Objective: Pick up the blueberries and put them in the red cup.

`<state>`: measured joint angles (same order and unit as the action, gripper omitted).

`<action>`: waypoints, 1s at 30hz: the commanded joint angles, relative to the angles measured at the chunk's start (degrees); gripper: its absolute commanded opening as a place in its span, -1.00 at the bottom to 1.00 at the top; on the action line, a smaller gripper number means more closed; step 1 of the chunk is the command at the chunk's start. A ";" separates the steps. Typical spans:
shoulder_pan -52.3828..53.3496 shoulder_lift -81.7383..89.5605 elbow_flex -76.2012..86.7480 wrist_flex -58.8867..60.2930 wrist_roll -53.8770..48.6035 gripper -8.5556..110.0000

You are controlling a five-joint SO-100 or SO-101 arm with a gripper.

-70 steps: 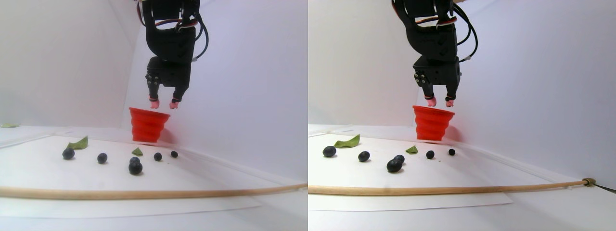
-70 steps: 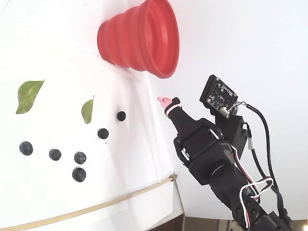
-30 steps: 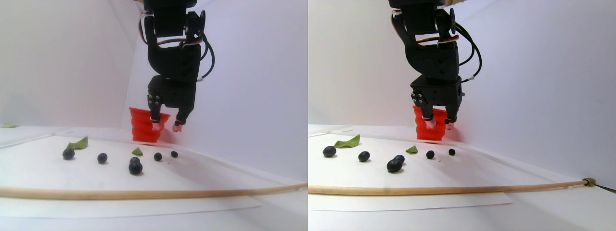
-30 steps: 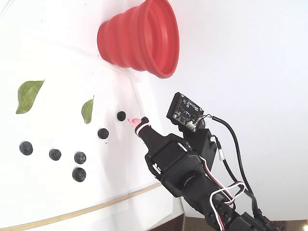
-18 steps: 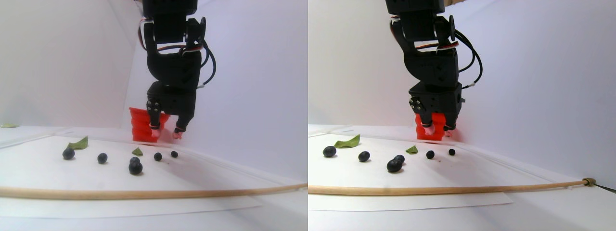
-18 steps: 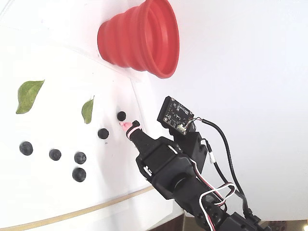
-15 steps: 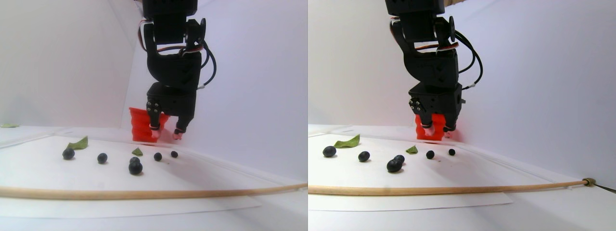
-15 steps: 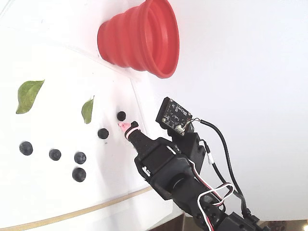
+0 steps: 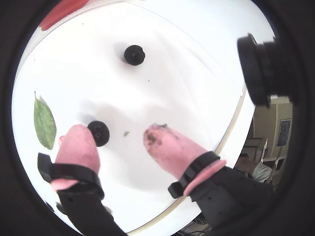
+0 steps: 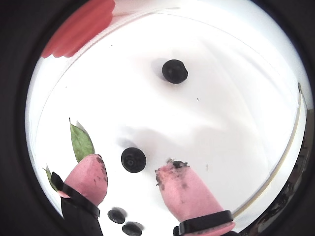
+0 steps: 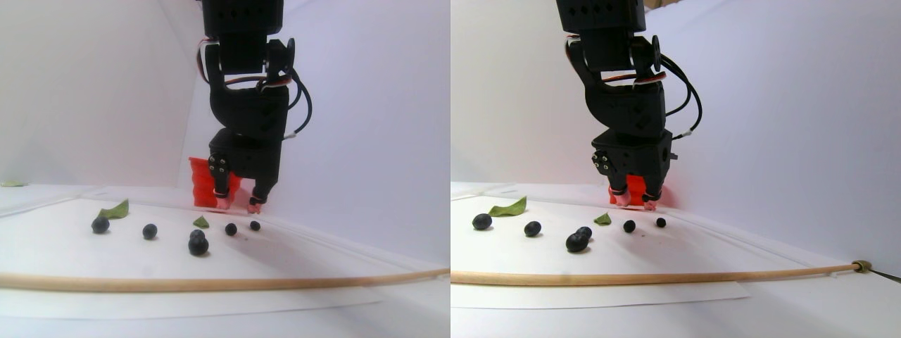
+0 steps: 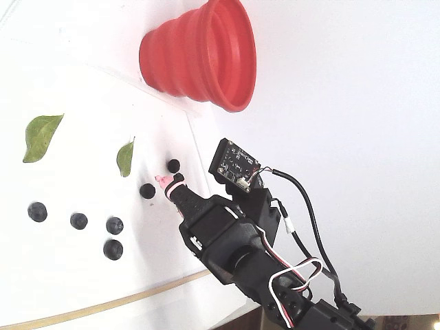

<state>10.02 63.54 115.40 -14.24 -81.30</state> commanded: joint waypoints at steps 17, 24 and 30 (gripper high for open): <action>-0.88 -2.11 -5.80 -2.46 0.70 -0.49; -1.05 -3.78 -6.68 -2.81 0.97 -0.49; -1.23 -4.66 -7.29 -3.16 1.32 -0.48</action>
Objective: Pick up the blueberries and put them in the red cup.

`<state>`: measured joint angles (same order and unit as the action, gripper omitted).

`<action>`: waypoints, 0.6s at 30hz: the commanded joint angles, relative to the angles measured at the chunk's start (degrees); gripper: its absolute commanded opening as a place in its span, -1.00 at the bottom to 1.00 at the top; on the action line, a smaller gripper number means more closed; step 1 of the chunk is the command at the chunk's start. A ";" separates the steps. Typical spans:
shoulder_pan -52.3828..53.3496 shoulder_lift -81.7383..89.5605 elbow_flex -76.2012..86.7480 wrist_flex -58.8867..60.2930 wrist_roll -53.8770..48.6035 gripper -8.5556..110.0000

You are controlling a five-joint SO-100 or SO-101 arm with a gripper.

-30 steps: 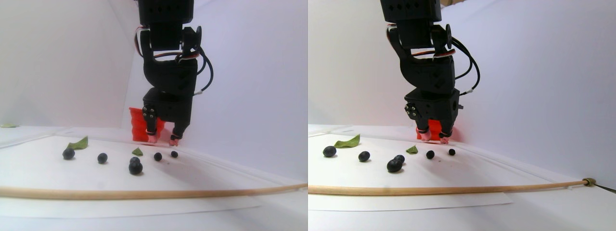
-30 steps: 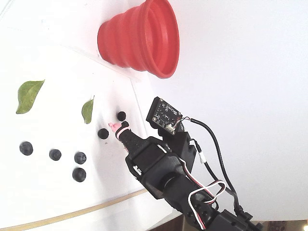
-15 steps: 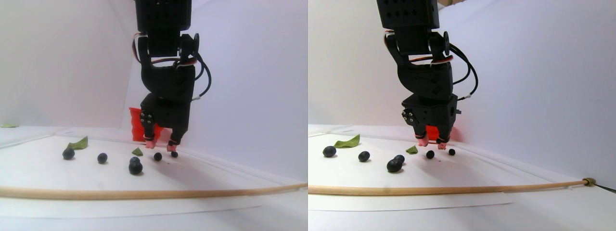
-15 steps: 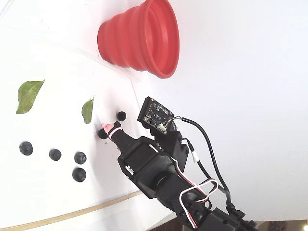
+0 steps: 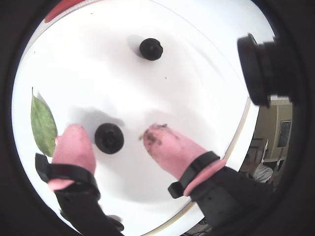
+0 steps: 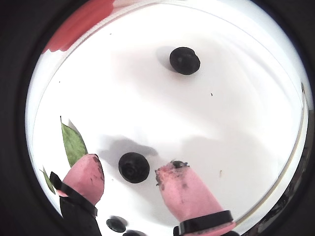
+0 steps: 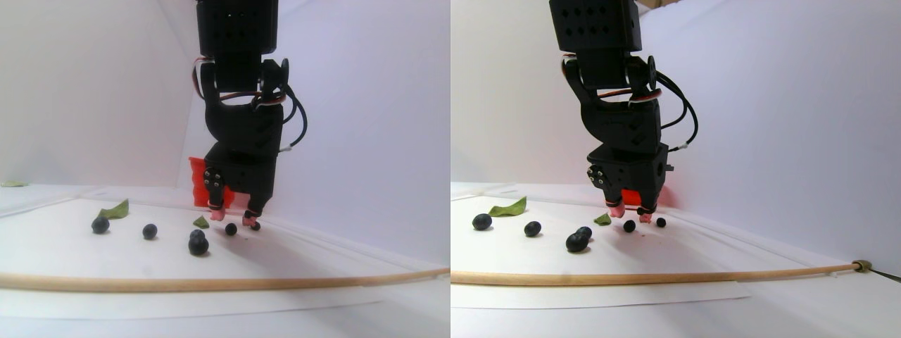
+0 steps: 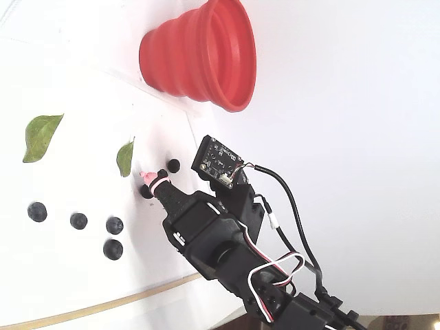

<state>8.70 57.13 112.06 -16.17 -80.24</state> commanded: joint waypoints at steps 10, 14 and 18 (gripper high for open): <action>-0.09 -0.09 -4.22 -2.02 0.35 -0.48; -0.18 -0.79 -4.75 -2.11 0.35 -0.48; -0.18 -1.05 -5.01 -2.11 0.35 -0.49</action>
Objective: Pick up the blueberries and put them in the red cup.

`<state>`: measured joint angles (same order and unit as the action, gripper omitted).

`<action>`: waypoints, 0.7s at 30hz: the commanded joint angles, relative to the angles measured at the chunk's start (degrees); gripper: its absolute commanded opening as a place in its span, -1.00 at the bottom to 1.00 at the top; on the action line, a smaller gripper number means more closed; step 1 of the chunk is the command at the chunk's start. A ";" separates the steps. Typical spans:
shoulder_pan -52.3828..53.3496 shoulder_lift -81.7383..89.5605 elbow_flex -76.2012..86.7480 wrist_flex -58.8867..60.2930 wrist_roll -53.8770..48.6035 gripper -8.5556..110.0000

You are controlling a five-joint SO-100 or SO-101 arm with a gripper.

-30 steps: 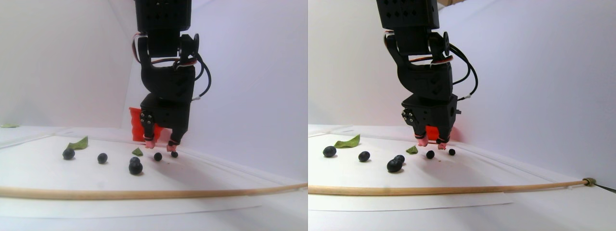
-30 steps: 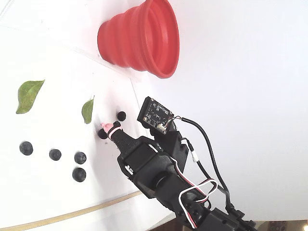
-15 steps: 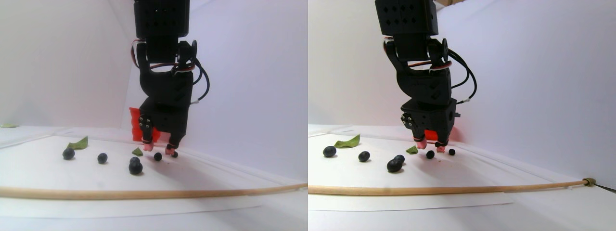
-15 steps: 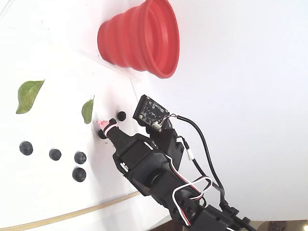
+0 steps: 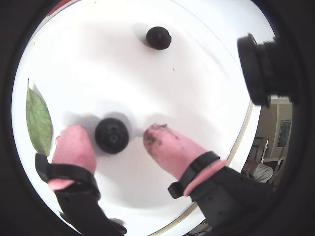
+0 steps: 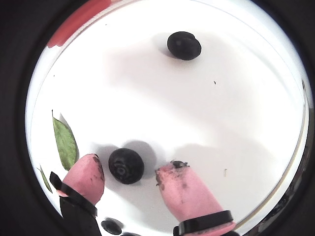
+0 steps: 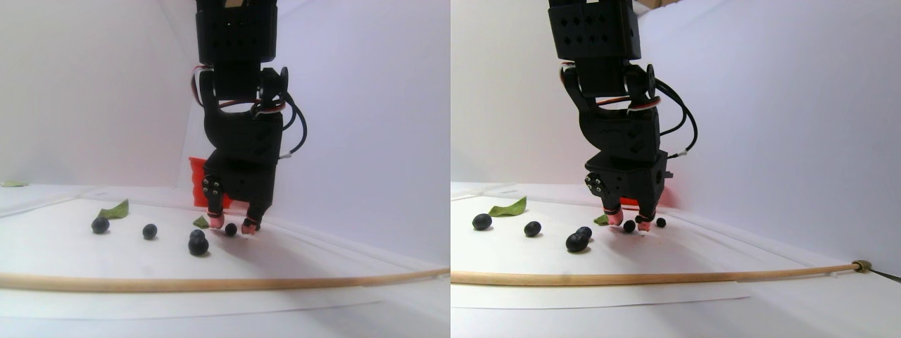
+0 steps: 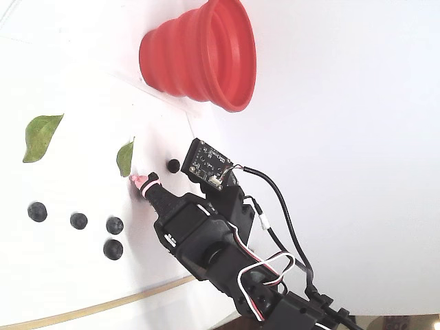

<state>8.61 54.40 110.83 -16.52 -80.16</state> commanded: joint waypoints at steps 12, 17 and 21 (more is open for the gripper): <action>-0.53 0.00 -3.96 -2.46 0.44 -0.49; -0.53 -0.09 -3.96 -2.46 0.26 -0.52; -0.62 -0.09 -3.52 -2.46 0.18 -0.56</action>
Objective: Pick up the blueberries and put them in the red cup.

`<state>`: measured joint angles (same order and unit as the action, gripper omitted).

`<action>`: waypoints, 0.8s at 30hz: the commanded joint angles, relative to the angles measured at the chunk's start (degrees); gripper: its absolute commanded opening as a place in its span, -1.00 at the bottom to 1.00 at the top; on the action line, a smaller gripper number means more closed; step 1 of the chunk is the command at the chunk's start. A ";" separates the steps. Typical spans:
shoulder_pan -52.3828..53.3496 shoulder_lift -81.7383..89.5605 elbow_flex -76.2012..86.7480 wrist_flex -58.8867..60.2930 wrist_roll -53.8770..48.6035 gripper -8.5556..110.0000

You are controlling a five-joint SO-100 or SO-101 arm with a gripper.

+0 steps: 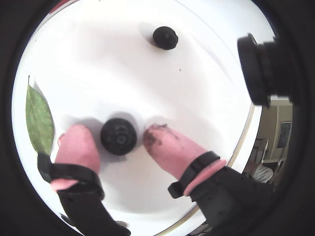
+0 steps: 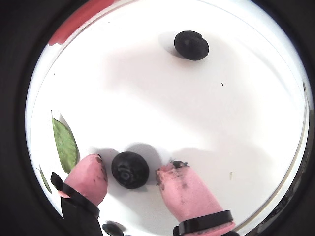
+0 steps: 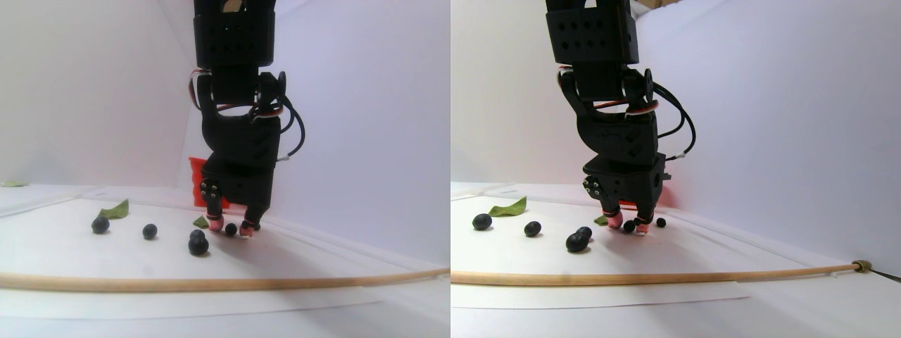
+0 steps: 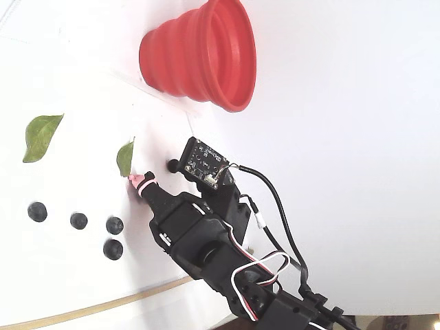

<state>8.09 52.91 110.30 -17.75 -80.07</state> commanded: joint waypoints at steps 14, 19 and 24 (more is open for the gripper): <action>-0.53 1.85 -2.02 -1.23 0.18 -0.67; -0.53 2.90 -1.67 -1.23 0.00 -0.67; -0.62 5.01 -0.88 -1.23 -1.05 -0.67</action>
<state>7.47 52.91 110.30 -17.75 -79.80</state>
